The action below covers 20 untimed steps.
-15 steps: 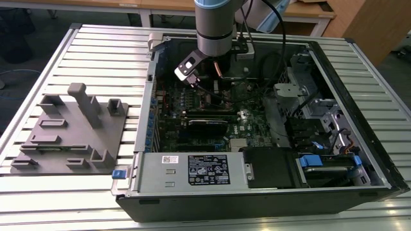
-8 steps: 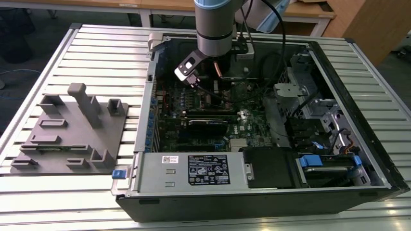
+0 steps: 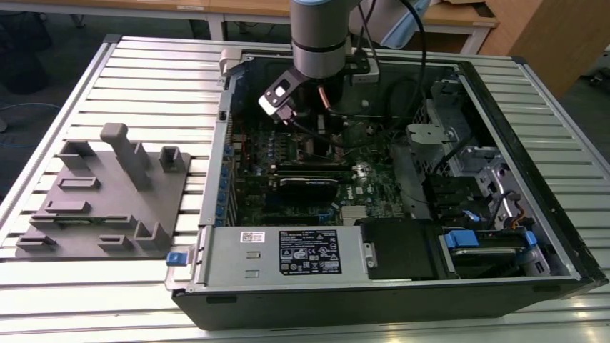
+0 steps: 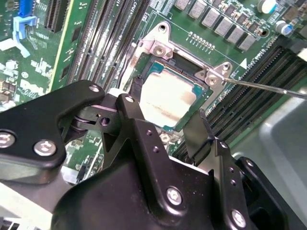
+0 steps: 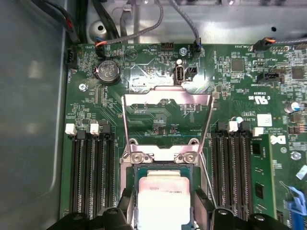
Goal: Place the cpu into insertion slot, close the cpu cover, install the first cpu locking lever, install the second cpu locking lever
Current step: 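Place the cpu into insertion slot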
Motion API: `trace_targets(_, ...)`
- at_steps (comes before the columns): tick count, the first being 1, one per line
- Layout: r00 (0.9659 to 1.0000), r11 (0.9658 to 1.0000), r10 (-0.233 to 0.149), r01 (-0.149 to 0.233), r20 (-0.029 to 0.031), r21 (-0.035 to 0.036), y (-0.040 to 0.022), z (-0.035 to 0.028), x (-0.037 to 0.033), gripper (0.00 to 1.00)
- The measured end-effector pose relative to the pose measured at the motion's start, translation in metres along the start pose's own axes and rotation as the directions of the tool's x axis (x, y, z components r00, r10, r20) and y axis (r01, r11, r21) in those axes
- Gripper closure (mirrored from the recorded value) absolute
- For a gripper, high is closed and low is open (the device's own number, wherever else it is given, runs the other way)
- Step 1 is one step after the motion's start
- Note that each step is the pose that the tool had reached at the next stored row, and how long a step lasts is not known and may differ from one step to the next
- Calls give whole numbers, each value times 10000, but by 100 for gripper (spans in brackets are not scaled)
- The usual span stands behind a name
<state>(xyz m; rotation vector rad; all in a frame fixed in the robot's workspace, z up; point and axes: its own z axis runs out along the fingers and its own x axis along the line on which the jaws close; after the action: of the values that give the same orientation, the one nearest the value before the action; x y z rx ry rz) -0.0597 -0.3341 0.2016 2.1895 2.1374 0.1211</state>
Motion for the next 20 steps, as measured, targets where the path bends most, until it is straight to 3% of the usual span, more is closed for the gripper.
trace_targets(10, 10000, 10000, 0, 0, -1, 0, 3, -25, 0, 38)
trace_targets(13, 10000, 10000, 0, 0, -1, 0, 3, -27, 0, 46)
trace_targets(15, 10000, 10000, 0, 0, -1, -1, 3, -27, 0, 58)
trace_targets(18, 10000, 10000, 0, 0, -1, -1, 3, -29, 0, 64)
trace_targets(20, 10000, 10000, 0, 0, -1, 0, 3, -30, 0, 76)
